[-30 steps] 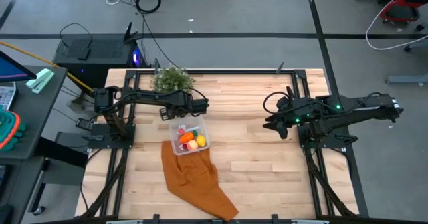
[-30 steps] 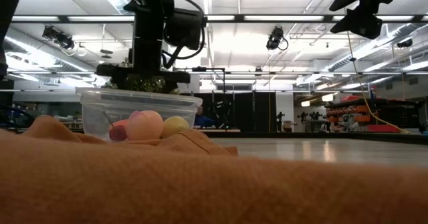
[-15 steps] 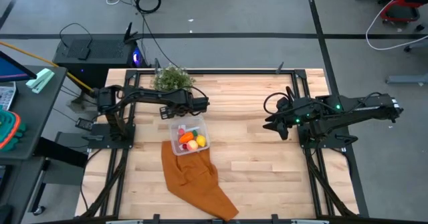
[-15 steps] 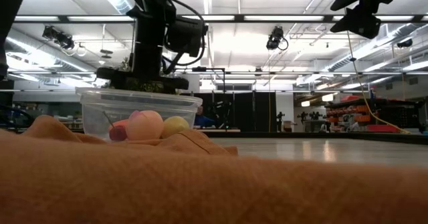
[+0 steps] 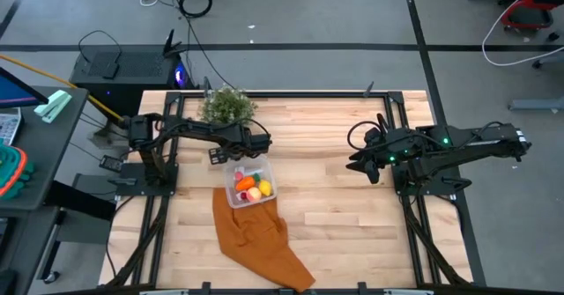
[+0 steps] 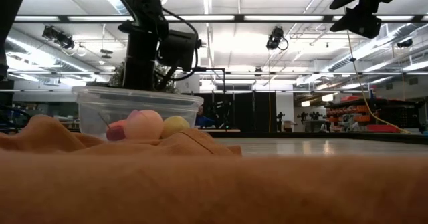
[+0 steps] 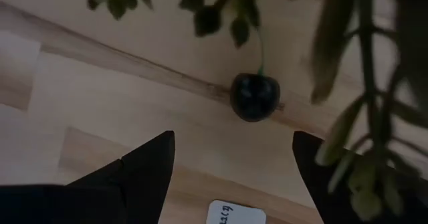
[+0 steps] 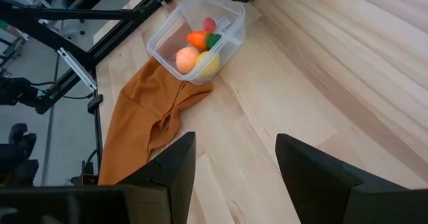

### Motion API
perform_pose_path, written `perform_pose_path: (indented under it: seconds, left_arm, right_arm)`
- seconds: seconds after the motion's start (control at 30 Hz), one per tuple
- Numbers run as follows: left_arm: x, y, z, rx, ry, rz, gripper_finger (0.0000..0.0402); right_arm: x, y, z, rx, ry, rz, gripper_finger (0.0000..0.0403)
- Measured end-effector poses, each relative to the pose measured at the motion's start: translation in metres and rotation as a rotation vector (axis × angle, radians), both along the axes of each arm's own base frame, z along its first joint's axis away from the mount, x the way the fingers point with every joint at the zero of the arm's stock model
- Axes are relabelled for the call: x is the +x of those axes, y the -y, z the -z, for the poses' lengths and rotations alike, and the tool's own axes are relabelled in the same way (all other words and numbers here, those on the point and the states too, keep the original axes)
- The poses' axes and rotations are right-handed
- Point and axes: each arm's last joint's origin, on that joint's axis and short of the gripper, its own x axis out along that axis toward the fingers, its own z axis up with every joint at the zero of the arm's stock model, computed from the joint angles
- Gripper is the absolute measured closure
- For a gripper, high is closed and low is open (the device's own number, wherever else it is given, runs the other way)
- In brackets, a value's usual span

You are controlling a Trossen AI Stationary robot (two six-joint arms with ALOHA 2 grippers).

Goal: Pick and placing Produce into tupperware
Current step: Put the black cherry into the bin

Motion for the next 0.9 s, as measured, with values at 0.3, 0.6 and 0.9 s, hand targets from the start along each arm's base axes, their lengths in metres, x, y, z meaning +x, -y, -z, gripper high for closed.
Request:
perform_pose_path:
  seconds: [0.3, 0.6, 0.9]
  left_arm:
    - [-0.001, -0.005, 0.002, 0.028, -0.009, 0.029, 0.0092]
    - [0.003, -0.008, 0.001, 0.113, 0.016, 0.039, 0.0093]
    - [0.001, -0.018, 0.001, 0.121, 0.014, 0.021, 0.0103]
  right_arm:
    - [0.0, 0.0, 0.0, 0.0, 0.0, 0.001, 0.0229]
    - [0.0, 0.0, 0.0, 0.0, 0.0, 0.001, 0.0229]
    - [0.0, 0.0, 0.0, 0.0, 0.0, 0.002, 0.0229]
